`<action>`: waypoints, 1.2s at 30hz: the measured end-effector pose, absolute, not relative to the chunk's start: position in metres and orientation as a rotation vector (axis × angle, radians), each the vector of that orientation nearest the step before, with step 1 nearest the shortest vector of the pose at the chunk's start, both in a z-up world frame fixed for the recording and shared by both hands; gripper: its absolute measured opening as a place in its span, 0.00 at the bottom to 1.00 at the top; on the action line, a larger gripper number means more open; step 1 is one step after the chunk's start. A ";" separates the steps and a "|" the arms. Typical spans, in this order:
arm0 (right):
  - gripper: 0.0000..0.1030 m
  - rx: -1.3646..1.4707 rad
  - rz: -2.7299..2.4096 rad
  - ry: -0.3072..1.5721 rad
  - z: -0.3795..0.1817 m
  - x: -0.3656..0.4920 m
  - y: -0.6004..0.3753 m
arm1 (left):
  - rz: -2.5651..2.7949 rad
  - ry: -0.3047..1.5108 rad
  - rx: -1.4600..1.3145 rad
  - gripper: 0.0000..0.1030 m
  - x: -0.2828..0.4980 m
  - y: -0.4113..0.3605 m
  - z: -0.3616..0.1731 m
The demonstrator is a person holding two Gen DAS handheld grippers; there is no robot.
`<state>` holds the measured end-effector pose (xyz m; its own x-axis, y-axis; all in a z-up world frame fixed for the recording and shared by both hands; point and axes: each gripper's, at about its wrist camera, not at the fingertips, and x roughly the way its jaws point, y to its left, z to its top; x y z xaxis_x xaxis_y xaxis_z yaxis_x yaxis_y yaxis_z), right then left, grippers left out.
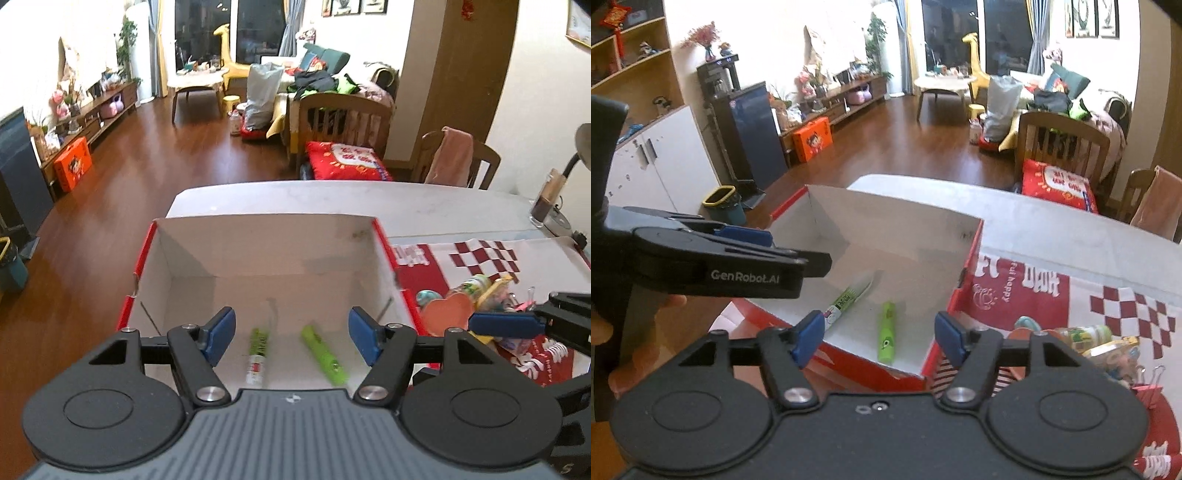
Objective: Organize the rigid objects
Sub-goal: 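Move both tools out of the box back over the remaining items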
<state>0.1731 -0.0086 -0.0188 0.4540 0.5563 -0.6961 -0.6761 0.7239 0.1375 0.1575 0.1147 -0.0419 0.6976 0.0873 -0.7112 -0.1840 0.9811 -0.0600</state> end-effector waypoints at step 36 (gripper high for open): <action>0.92 -0.120 0.582 0.776 -0.061 0.216 -0.247 | -0.047 0.770 -0.125 1.00 0.183 -0.082 -0.078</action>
<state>0.2160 -0.2467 -0.0606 0.5655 0.4511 -0.6904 -0.5369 0.8368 0.1070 0.1828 -0.0818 -0.0776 0.7173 -0.0880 -0.6912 -0.0036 0.9915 -0.1300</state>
